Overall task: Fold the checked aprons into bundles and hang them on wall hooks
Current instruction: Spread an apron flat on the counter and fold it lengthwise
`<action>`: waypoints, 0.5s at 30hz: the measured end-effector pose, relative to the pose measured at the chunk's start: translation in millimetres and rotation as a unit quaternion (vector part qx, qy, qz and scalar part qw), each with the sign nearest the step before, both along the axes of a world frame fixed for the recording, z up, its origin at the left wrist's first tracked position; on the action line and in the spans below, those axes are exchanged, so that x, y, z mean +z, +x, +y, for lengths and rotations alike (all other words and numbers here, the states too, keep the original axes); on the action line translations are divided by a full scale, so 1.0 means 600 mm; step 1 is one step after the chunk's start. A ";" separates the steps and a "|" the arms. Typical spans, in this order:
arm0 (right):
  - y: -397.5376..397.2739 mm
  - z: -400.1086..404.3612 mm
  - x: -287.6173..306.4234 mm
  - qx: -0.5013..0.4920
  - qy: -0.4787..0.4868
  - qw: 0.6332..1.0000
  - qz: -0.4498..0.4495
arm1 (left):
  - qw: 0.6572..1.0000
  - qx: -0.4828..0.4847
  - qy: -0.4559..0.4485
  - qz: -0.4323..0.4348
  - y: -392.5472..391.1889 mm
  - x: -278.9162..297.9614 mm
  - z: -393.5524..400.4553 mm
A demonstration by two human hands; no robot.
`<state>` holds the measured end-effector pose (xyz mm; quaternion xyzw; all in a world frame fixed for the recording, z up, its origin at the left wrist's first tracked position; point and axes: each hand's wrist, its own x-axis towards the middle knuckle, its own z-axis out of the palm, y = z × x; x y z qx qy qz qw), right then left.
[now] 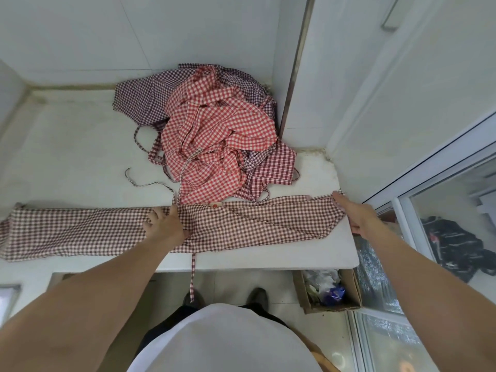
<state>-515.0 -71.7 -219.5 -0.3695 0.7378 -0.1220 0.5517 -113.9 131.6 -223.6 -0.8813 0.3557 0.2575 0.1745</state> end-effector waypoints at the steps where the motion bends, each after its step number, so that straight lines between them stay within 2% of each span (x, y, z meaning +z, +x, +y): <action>1: 0.008 -0.007 0.002 0.014 -0.018 1.000 0.014 | 1.000 0.011 -0.005 0.006 -0.002 0.000 0.000; 3: 0.021 -0.019 0.005 0.064 -0.064 0.993 0.078 | 0.999 0.035 -0.014 0.021 -0.004 0.000 -0.001; 5: 0.025 -0.029 -0.003 0.072 -0.101 0.985 0.123 | 0.998 0.046 -0.020 0.034 -0.003 -0.001 -0.001; 6: 0.025 -0.033 -0.007 0.045 -0.105 0.987 0.109 | 0.998 0.050 -0.024 0.039 -0.001 -0.002 0.000; 9: 0.017 -0.055 -0.027 -0.074 -0.086 0.993 -0.018 | 0.996 0.062 -0.034 0.047 0.002 -0.007 0.003; 15: 0.009 -0.059 0.011 -0.165 -0.060 0.968 -0.177 | 0.997 0.063 -0.026 0.043 0.002 -0.008 0.003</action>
